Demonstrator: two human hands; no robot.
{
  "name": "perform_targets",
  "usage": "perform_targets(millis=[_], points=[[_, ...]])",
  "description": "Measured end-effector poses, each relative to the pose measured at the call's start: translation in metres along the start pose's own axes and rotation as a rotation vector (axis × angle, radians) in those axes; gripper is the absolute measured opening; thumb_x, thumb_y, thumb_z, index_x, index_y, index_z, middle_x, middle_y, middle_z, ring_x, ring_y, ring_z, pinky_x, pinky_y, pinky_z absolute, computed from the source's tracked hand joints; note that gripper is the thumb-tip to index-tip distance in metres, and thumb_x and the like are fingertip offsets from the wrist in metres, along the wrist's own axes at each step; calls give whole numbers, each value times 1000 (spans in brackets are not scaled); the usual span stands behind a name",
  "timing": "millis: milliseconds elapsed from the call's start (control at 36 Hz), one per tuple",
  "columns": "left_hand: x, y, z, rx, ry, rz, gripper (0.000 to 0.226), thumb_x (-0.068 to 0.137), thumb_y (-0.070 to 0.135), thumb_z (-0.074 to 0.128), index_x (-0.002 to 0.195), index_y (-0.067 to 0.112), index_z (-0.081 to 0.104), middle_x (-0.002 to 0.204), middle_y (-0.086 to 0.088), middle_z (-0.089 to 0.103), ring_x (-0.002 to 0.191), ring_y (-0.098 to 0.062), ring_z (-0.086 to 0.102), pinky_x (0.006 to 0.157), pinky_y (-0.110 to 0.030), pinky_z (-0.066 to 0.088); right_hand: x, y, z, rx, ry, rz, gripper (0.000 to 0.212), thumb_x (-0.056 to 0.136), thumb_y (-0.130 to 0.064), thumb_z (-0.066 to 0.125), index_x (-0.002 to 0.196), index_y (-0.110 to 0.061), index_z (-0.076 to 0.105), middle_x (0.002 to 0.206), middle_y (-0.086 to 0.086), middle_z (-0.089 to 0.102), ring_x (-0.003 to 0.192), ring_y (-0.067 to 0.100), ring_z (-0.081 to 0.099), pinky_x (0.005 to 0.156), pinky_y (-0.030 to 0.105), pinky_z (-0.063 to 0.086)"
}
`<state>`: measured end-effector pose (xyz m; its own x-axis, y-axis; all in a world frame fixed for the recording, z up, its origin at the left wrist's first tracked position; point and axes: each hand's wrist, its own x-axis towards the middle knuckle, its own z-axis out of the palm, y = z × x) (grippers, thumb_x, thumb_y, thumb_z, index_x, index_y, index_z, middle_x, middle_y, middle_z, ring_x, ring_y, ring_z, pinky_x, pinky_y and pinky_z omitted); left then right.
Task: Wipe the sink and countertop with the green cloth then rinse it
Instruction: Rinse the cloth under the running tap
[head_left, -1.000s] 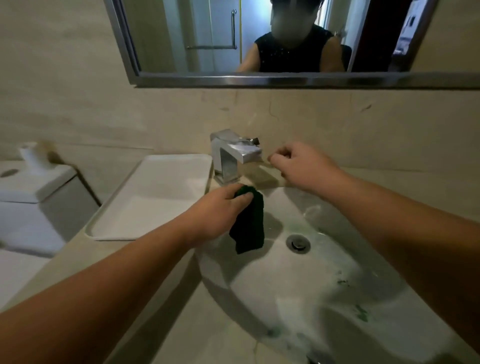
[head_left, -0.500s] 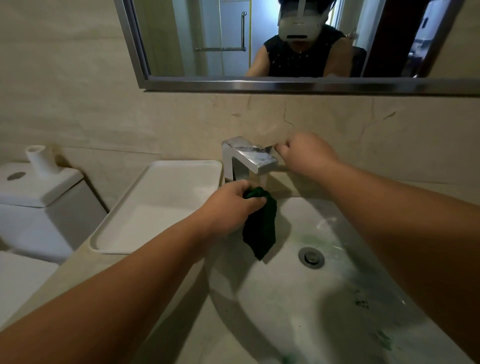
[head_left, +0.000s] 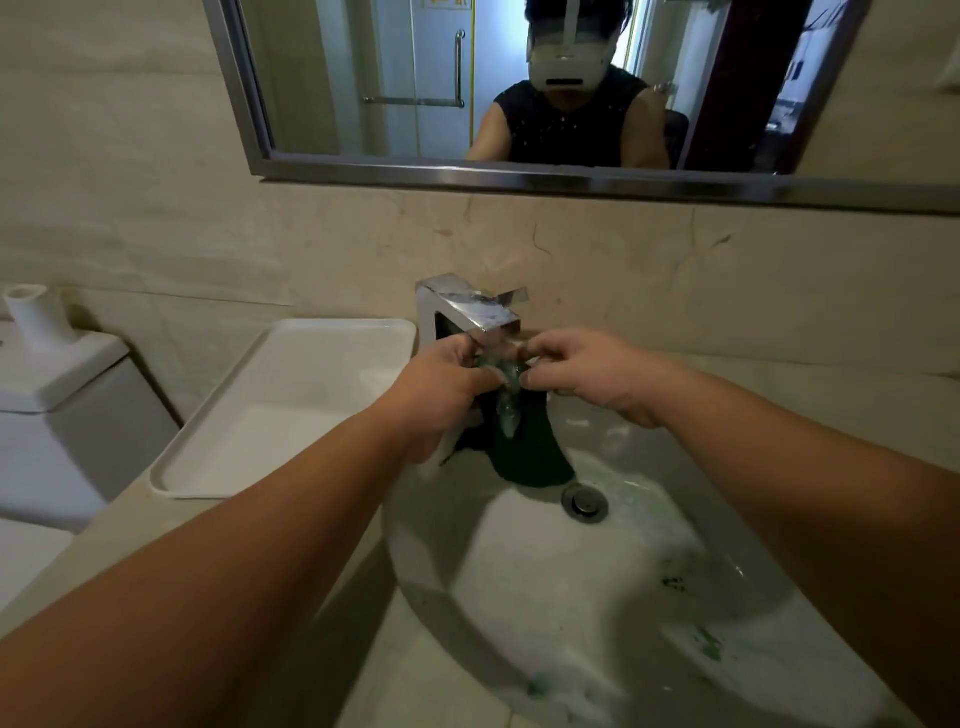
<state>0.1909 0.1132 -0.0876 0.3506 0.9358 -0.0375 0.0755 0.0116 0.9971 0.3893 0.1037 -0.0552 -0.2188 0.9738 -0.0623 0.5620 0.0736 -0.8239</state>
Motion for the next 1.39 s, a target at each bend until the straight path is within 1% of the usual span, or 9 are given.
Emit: perform_targets(millis=[139,250,528,611,750,861,1000,1222,1389], points=[[-4,3,7,34,58,0,36,95,-3,68,128,12,68,115,-12,79,106,-32,77,97,-56,60,-12,-6,-3,-275,103,-48,15,93,-20,72,108,-23,72,77,-11,61,65,4,52,55,18,34],[-8,5,6,86,55,-52,32,89,4,79,120,10,71,110,-13,79,101,-31,78,93,-54,63,-22,-7,-10,-406,217,-57,14,93,-23,71,105,-22,77,91,-2,73,76,11,61,60,26,41],[-12,18,5,74,121,-74,8,97,-5,65,97,2,70,99,-21,76,97,-35,77,90,-51,64,-38,-9,-13,-400,280,-4,6,91,-24,71,96,-20,69,90,1,69,86,22,65,71,34,50],[-13,18,9,-24,149,-103,14,98,-4,62,110,-7,68,109,-24,77,102,-35,77,90,-51,64,-40,-10,-8,-401,206,43,12,87,-23,74,95,-21,66,92,-1,68,90,29,69,77,42,57],[-17,20,17,-150,178,-153,15,102,-4,57,113,-4,67,105,-22,76,84,-28,75,64,-32,65,-43,-17,9,-196,150,47,23,87,-37,77,100,-18,70,91,5,74,83,26,74,78,48,61],[-19,21,17,-167,152,-160,21,100,-7,56,119,-7,67,104,-23,78,84,-29,77,67,-31,64,-39,-18,23,-174,200,66,38,84,-51,75,88,-13,73,85,12,77,82,30,75,79,50,60],[-26,22,12,-159,98,-127,14,101,-8,56,105,0,67,90,-16,80,80,-28,78,62,-29,61,-28,-8,31,-29,296,79,13,92,-25,73,83,-15,74,78,14,78,77,29,77,76,51,64],[-24,16,5,-84,134,-123,28,94,-16,52,110,0,69,112,-25,74,107,-42,74,85,-44,65,-18,6,29,37,323,76,10,94,-12,68,85,-15,72,72,12,73,63,17,70,62,34,60],[-25,16,-7,28,292,-125,35,90,-14,50,107,4,76,111,-23,73,107,-37,70,98,-52,61,-20,25,-1,16,475,133,8,92,-15,64,87,-15,70,78,11,72,62,20,68,67,42,62]])
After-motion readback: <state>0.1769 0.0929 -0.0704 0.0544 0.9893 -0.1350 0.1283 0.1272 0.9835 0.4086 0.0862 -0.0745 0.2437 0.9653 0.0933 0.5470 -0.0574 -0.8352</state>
